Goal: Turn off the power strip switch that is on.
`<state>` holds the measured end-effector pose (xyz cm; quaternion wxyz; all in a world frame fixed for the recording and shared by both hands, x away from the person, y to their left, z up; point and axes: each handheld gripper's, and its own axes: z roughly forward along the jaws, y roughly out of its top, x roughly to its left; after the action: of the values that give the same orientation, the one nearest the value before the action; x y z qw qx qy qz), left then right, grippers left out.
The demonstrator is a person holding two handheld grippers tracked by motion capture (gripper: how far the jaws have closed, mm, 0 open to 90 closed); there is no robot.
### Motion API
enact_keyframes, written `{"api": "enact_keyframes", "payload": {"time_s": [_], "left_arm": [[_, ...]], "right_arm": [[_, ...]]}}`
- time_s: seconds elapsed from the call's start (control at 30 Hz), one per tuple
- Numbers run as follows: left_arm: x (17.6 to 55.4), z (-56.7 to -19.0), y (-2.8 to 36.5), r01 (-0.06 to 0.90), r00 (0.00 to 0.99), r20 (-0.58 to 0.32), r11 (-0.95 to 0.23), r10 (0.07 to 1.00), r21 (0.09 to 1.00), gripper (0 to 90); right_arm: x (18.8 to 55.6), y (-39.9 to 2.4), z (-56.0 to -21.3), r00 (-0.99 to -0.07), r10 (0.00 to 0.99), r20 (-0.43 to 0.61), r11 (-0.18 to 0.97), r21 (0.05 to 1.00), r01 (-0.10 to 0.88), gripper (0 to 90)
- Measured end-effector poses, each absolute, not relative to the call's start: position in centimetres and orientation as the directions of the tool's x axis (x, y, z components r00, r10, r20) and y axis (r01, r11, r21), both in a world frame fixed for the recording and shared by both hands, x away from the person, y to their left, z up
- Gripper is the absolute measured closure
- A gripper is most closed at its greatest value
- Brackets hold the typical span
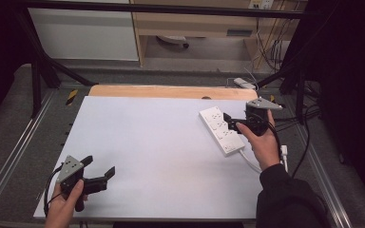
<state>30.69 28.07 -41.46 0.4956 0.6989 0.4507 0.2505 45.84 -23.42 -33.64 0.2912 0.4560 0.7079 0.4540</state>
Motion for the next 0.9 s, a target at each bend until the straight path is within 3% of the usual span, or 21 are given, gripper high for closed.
{"api": "enact_keyframes", "payload": {"time_s": [0.5,0.7,0.9], "left_arm": [[30.7,-41.5,28.0,0.382,0.465,-0.091,-0.106,0.881,0.918,4.5],[30.8,-41.5,27.9,0.385,0.466,-0.092,-0.108,0.880,0.917,4.6],[30.8,-41.5,27.8,0.383,0.467,-0.088,-0.112,0.880,0.917,4.6]], "right_arm": [[47.1,-22.0,-33.8,-0.438,0.899,0.007,0.174,0.912,0.373,9.7],[47.3,-21.0,-33.6,-0.458,0.889,0.011,0.175,0.916,0.361,15.3],[47.9,-20.2,-33.5,-0.474,0.880,0.001,0.187,0.918,0.349,29.3]]}}
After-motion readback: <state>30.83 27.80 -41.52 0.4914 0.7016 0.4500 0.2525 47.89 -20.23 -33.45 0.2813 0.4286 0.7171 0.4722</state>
